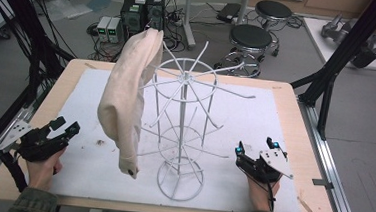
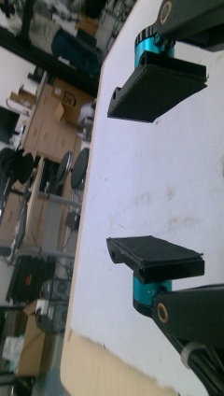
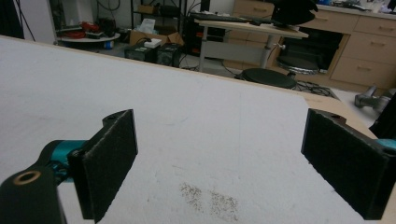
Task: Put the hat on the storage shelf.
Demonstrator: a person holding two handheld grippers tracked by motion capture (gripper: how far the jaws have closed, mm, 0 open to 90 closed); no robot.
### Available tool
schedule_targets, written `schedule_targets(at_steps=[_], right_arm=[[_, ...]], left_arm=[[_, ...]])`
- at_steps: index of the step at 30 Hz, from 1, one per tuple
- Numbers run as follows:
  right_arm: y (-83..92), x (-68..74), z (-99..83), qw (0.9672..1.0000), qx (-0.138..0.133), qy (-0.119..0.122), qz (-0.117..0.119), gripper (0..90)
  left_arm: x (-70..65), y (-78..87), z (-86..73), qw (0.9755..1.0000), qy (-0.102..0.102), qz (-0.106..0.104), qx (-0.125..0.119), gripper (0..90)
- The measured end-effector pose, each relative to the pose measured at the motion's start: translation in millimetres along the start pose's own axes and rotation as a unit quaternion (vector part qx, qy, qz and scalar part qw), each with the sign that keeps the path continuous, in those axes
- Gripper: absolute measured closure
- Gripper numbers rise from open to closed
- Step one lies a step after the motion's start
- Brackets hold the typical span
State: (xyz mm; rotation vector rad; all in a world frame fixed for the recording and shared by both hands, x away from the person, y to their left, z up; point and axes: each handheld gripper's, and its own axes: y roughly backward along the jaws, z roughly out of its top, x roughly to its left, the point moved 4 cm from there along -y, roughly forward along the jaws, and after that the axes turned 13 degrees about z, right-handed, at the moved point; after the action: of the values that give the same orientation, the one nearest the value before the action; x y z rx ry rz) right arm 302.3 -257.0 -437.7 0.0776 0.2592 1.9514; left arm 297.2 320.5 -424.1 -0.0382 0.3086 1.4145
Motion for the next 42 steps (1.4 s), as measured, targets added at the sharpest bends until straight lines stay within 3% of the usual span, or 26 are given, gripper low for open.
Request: schedule_targets(at_steps=[6, 11, 17, 26, 35, 42], right_arm=[[0.1, 4.9, -1.3, 1.0, 0.007, 0.001, -0.002, 9.7], [3.4, 8.4, -4.0, 0.9998, 0.001, -0.015, -0.01, 9.7], [9.2, 8.2, -4.9, 0.9993, -0.008, -0.034, -0.014, 9.7], [9.1, 9.4, -5.3, 0.9993, -0.007, -0.034, -0.017, 9.7], [7.6, 8.7, -6.7, 0.9993, 0.0, -0.034, -0.016, 9.7], [6.6, 10.1, -6.9, 0.9994, 0.002, -0.031, -0.013, 9.7]], left_arm=[[12.6, 6.1, -2.8, 0.9982, -0.001, 0.059, -0.015, 30.5], [18.7, 11.1, -4.2, 0.9929, -0.006, 0.116, -0.028, 29.3], [24.1, 17.7, -3.1, 0.9864, -0.005, 0.157, -0.048, 28.3], [29.2, 20.2, -6.9, 0.9846, -0.011, 0.167, -0.048, 28.3], [26.6, 20.5, -8.1, 0.9862, -0.017, 0.157, -0.051, 28.3], [26.7, 19.8, -9.7, 0.9871, -0.01, 0.153, -0.046, 28.4]])
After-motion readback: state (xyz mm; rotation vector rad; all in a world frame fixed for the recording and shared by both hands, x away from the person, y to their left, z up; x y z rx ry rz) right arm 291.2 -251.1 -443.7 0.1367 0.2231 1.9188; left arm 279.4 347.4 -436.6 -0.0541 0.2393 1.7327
